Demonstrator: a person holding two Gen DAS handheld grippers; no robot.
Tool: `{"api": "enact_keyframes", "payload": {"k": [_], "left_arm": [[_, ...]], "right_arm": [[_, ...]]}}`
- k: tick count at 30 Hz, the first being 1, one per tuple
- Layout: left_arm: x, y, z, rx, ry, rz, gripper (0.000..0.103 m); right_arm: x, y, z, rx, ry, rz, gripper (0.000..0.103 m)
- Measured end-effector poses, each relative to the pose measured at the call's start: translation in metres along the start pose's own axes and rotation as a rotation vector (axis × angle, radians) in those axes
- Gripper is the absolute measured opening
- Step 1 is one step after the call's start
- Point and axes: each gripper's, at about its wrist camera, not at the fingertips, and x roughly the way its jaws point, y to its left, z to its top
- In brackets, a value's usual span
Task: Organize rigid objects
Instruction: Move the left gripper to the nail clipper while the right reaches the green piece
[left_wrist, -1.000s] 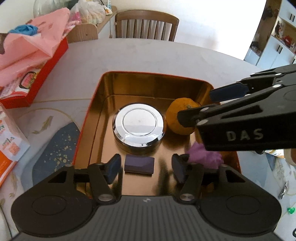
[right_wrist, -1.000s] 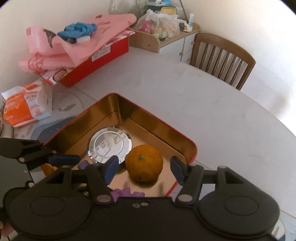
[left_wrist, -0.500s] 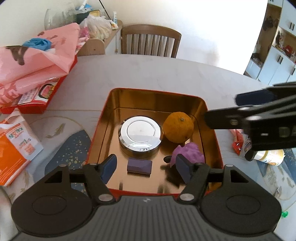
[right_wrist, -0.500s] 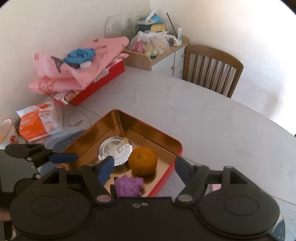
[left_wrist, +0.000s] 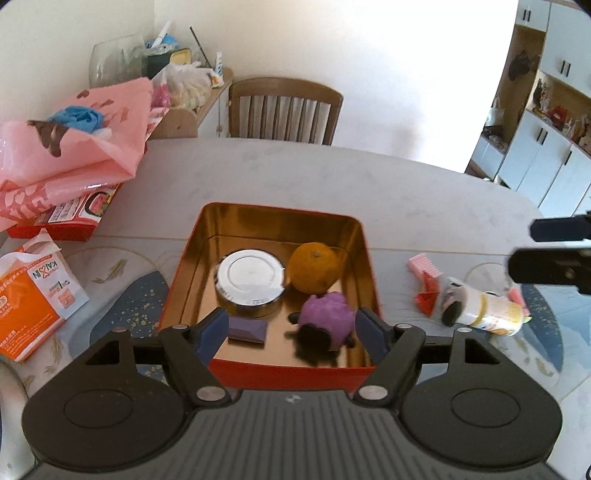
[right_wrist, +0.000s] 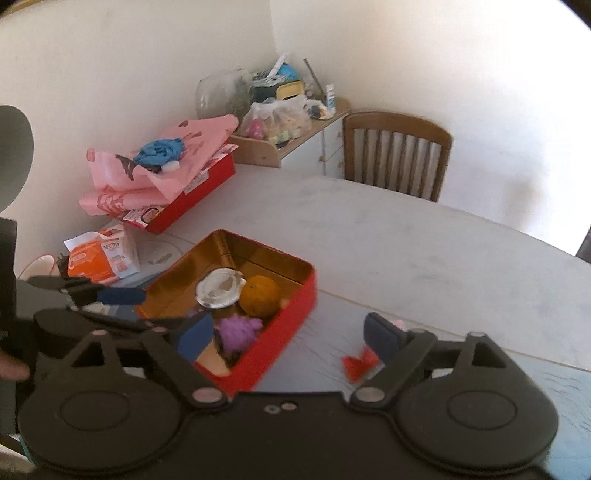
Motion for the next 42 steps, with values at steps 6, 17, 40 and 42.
{"api": "enact_keyframes", "payload": {"k": [6, 17, 40, 42], "left_arm": [[-0.016, -0.022, -0.003, 0.014, -0.045, -0.024, 0.083], [-0.011, -0.094, -0.015, 0.083, -0.041, -0.086, 0.084], [0.051, -0.212, -0.079, 0.212, 0.158, -0.157, 0.084], [0.056, -0.217, -0.083, 0.224, 0.167, -0.158, 0.084]], "right_arm": [[-0.038, -0.031, -0.028, 0.034, -0.031, -0.041, 0.103], [-0.063, -0.073, -0.104, 0.06, 0.027, -0.084, 0.103], [-0.037, -0.086, -0.186, -0.158, 0.234, 0.119, 0.08], [-0.032, -0.086, -0.188, -0.172, 0.244, 0.131, 0.075]]}}
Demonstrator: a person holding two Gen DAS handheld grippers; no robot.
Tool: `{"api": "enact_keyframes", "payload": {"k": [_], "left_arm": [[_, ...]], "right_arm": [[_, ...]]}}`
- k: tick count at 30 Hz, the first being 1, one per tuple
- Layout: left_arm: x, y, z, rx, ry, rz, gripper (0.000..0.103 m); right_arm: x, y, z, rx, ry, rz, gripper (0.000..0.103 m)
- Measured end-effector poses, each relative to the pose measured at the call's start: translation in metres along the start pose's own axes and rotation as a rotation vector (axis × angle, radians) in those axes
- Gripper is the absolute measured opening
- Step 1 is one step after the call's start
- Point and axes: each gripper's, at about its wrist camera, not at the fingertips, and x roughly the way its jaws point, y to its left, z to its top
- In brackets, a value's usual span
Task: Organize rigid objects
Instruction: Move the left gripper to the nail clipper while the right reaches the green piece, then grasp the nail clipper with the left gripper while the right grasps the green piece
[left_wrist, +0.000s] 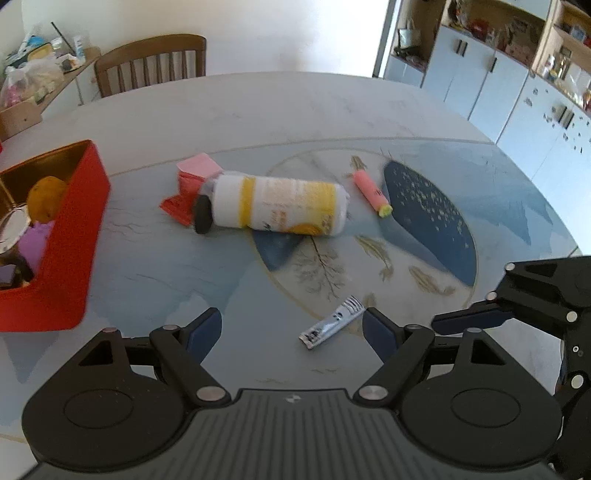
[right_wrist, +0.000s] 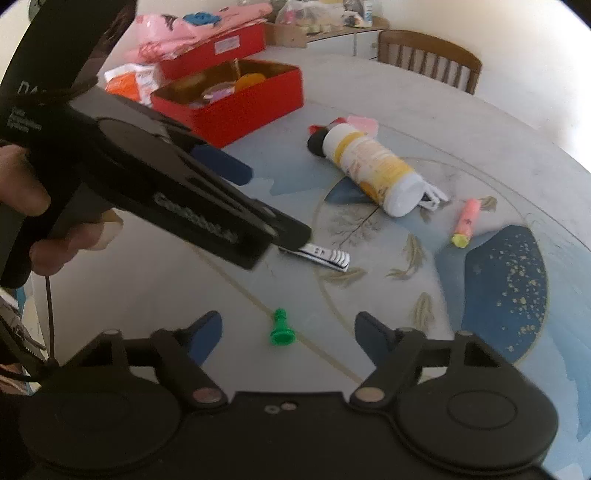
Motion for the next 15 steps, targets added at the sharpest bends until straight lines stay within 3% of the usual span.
{"api": "enact_keyframes", "payload": {"k": [8, 13, 15], "left_arm": [[0.015, -0.009, -0.004, 0.012, 0.021, 0.002, 0.083], [0.02, -0.013, -0.004, 0.021, 0.035, 0.002, 0.064], [0.022, -0.016, -0.004, 0.028, 0.035, 0.008, 0.061]], "right_arm": [[0.01, 0.007, -0.001, -0.09, 0.026, 0.043, 0.053], [0.014, 0.009, -0.002, -0.135, 0.029, 0.042, 0.043], [0.014, 0.01, -0.002, -0.147, 0.025, 0.038, 0.04]]}}
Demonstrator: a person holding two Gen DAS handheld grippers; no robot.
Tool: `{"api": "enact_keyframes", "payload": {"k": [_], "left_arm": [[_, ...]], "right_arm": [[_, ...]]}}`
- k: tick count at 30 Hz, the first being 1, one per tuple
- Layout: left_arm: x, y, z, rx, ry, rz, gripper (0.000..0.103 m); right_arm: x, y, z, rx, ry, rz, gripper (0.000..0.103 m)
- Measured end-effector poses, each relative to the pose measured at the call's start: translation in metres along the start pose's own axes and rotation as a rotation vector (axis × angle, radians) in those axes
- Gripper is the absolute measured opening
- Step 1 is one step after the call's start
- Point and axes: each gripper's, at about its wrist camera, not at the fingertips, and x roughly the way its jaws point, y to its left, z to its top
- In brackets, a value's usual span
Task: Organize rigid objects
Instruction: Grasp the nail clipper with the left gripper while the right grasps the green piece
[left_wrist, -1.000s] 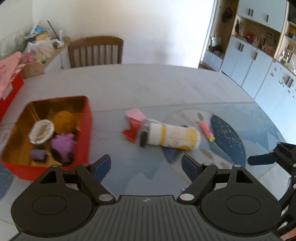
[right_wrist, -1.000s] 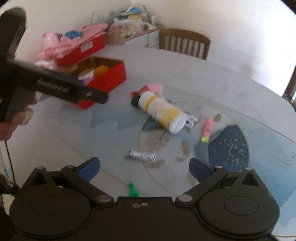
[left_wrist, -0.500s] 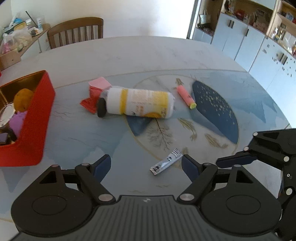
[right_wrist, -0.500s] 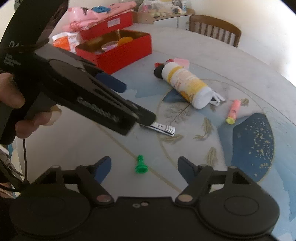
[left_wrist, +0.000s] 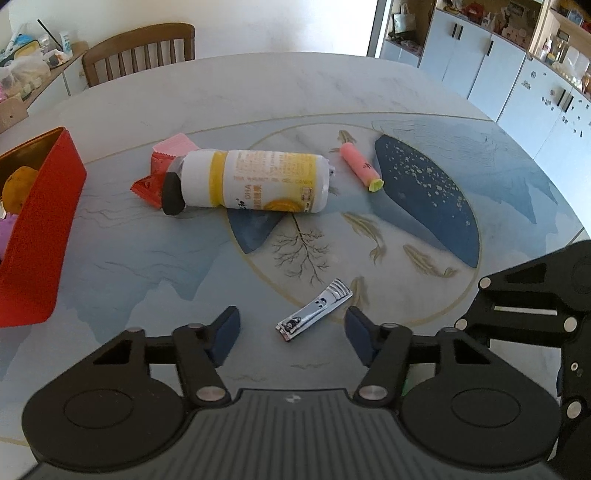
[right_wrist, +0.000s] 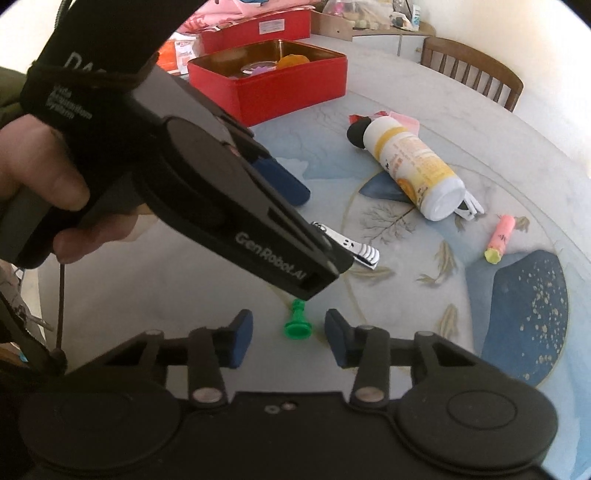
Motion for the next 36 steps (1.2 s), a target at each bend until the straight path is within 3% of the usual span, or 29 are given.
{"api": "enact_keyframes", "payload": {"k": [7, 11, 13, 19, 36], "left_arm": [[0.002, -0.013, 0.001, 0.055, -0.011, 0.004, 0.042], [0.002, -0.023, 0.0, 0.091, -0.009, 0.009, 0.033], [0.001, -0.026, -0.001, 0.099, -0.007, 0.012, 0.023], [0.002, -0.038, 0.0, 0.117, -0.007, 0.025, 0.011], [-0.019, -0.008, 0.015, -0.059, -0.047, 0.058, 0.011]], "right_arm": [[-0.003, -0.002, -0.003, -0.027, -0.008, -0.015, 0.028], [-0.005, -0.006, -0.006, -0.034, -0.01, -0.029, 0.014], [-0.007, -0.01, -0.008, -0.03, -0.01, -0.037, 0.014], [-0.012, -0.026, -0.014, 0.003, -0.011, -0.091, 0.014], [-0.042, -0.06, -0.012, 0.124, -0.103, -0.172, 0.014]]}}
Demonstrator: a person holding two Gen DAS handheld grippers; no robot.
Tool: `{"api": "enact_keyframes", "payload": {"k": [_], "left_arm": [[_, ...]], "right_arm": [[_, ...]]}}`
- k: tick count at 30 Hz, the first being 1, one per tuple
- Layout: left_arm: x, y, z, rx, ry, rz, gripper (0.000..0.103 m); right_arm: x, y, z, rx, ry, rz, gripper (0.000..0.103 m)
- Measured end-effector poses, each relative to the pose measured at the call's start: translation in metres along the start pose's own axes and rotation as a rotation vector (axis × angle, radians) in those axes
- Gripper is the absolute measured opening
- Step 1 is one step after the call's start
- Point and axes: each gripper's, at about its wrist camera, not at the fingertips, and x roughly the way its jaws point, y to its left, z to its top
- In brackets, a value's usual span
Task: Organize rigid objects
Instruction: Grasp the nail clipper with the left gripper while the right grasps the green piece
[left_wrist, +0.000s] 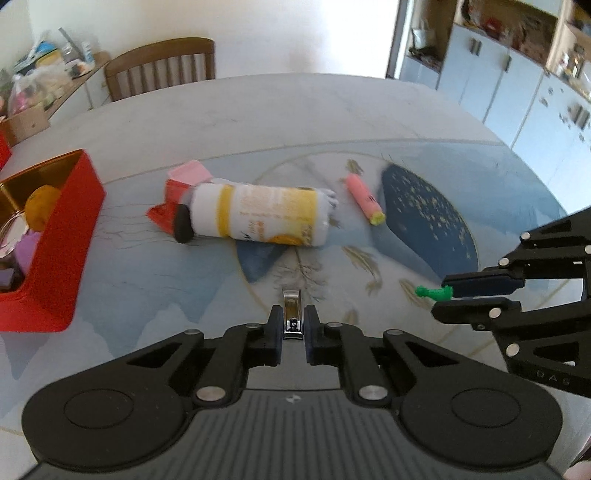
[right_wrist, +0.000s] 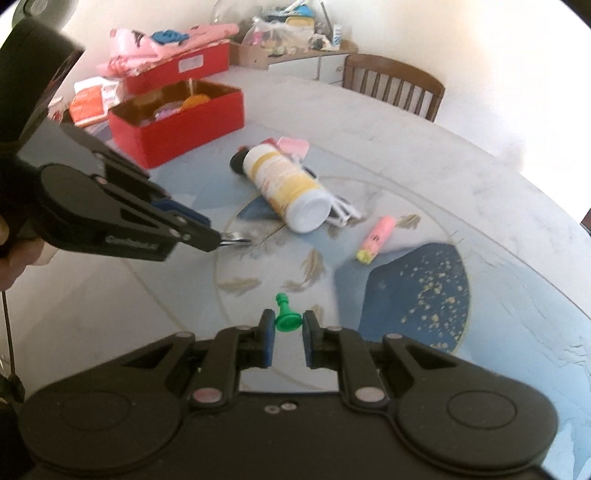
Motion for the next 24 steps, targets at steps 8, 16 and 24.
{"api": "enact_keyframes", "payload": {"k": [8, 16, 24], "left_arm": [[-0.018, 0.033, 0.009, -0.103, -0.029, -0.015, 0.011], [-0.037, 0.071, 0.017, -0.178, -0.057, -0.048, 0.006], [-0.05, 0.102, 0.022, -0.147, -0.071, -0.098, 0.006]], "right_arm": [[-0.009, -0.005, 0.018, 0.039, -0.036, -0.005, 0.014], [-0.011, 0.005, 0.036, 0.061, -0.052, 0.009, 0.014], [-0.001, 0.031, 0.058, 0.043, -0.053, -0.003, 0.014]]}}
